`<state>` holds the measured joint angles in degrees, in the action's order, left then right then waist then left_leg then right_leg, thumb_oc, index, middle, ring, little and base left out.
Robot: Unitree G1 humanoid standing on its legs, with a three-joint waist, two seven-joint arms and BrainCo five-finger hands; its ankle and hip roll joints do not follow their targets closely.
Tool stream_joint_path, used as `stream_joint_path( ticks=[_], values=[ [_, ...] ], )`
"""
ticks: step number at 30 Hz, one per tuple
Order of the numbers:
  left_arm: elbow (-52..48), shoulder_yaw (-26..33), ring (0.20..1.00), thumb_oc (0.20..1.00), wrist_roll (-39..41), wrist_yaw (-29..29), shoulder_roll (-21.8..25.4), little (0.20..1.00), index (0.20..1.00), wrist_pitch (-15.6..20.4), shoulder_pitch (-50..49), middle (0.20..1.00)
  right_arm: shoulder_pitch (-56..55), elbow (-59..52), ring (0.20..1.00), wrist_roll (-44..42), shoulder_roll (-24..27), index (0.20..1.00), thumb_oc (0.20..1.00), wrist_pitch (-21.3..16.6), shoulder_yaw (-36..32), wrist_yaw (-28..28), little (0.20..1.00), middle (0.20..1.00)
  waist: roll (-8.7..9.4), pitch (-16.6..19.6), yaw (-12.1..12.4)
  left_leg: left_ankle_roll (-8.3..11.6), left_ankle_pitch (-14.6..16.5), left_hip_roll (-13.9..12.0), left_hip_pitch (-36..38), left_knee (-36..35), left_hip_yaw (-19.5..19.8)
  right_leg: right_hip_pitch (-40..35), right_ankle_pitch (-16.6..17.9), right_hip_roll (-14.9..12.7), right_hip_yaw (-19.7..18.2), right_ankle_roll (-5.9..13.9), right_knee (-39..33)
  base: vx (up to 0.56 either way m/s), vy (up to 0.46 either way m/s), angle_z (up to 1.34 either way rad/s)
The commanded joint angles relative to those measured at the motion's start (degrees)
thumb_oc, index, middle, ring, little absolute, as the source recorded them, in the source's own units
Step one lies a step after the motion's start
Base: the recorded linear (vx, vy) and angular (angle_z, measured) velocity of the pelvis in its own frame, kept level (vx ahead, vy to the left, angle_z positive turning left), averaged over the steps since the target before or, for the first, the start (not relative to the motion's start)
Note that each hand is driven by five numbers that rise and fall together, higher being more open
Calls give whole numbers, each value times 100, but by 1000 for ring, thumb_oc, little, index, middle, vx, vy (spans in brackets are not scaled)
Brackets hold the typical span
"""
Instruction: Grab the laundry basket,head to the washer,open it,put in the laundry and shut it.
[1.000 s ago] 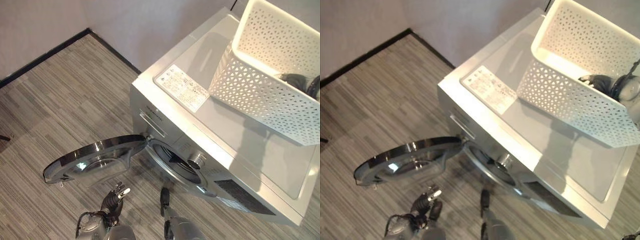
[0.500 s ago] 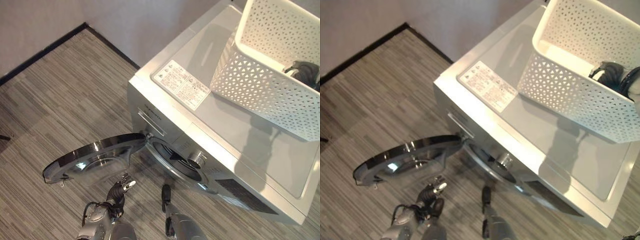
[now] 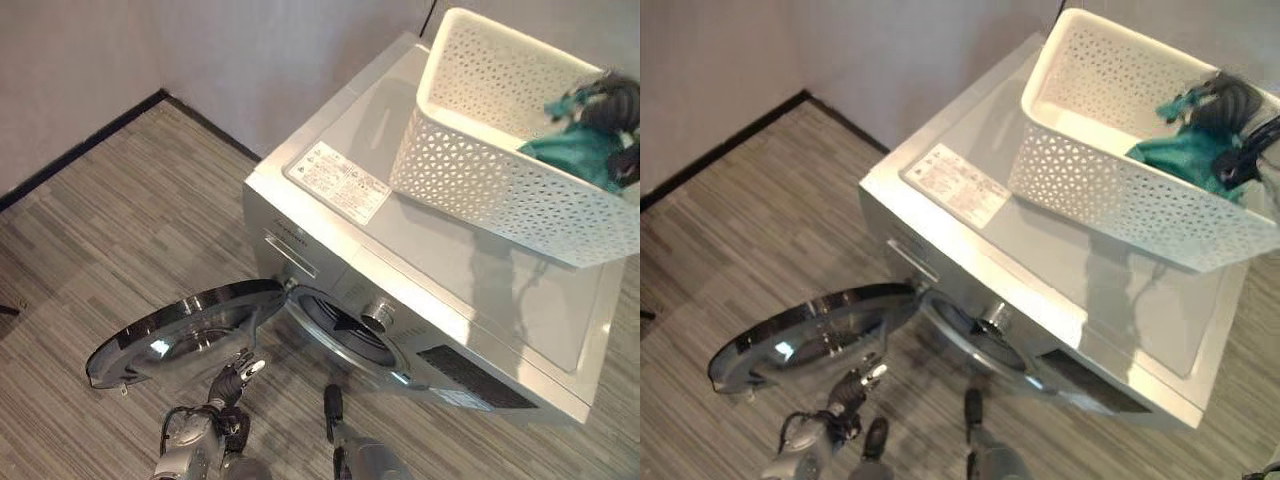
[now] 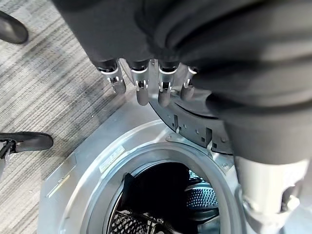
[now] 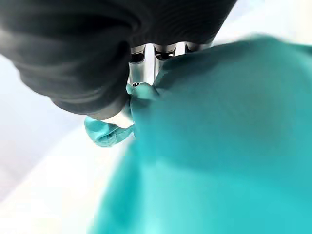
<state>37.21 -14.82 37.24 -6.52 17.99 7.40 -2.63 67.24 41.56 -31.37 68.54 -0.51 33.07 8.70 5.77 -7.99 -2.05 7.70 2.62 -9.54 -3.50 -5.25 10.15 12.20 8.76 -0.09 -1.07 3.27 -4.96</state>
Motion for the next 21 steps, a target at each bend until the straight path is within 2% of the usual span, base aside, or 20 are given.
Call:
stream_joint_path(
  ticks=[1, 4, 8, 9, 12, 18, 21],
  values=[
    [274, 12, 1000, 1000, -192, 18, 140, 1000, 1000, 132, 60, 1000, 560, 156, 200, -249, 433, 200, 200, -408, -475, -735, 200, 200, 356, 461, -45, -328, 375, 55, 699, 25, -195, -268, -669, -525, 44, 581, 473, 43, 73, -24],
    [357, 61, 1000, 1000, -279, 64, 151, 1000, 1000, 96, 67, 1000, 891, 199, 200, -50, 466, 200, 200, -432, -533, -1010, 200, 200, 356, 565, -75, -389, 477, 124, 856, 25, -262, -343, -642, -567, -35, 632, 499, 20, 119, -16],
    [439, 107, 1000, 1000, -397, 140, 163, 1000, 1000, 44, 91, 1000, 1488, 441, 200, 639, 474, 200, 200, -247, -240, -1341, 200, 200, 366, 638, -107, -489, 535, 283, 1020, 31, -320, -381, -576, -685, -148, 712, 597, -8, 113, -9],
    [440, 108, 1000, 1000, -397, 140, 160, 1000, 1000, 44, 87, 1000, 1490, 443, 200, 639, 472, 200, 200, -247, -233, -1340, 200, 200, 341, 638, -107, -491, 574, 258, 1048, 30, -323, -408, -611, -663, -137, 712, 598, -53, 104, -7],
    [496, 104, 1000, 1000, -490, 161, 124, 1000, 1000, 54, 116, 1000, 1420, 174, 200, 1143, 493, 200, 200, -240, -453, -1661, 200, 200, 346, 654, -146, -612, 642, 459, 1128, 61, -346, -389, -523, -806, -208, 808, 729, -36, 162, -13],
    [545, 131, 1000, 1000, -500, 142, 174, 1000, 1000, 60, 110, 1000, 1642, 429, 200, 1332, 287, 200, 200, -202, -361, -1653, 200, 200, 397, 589, -130, -793, 812, 706, 1226, 220, -494, -316, -363, -942, -366, 931, 910, -33, 136, -8],
    [570, 171, 1000, 1000, -490, 144, 199, 1000, 1000, 70, 93, 1000, 1736, 645, 200, 1271, 119, 200, 200, -191, -237, -1554, 200, 200, 401, 547, -116, -852, 900, 727, 1354, 234, -581, -358, -340, -954, -364, 963, 961, 11, 79, -23]
  ],
)
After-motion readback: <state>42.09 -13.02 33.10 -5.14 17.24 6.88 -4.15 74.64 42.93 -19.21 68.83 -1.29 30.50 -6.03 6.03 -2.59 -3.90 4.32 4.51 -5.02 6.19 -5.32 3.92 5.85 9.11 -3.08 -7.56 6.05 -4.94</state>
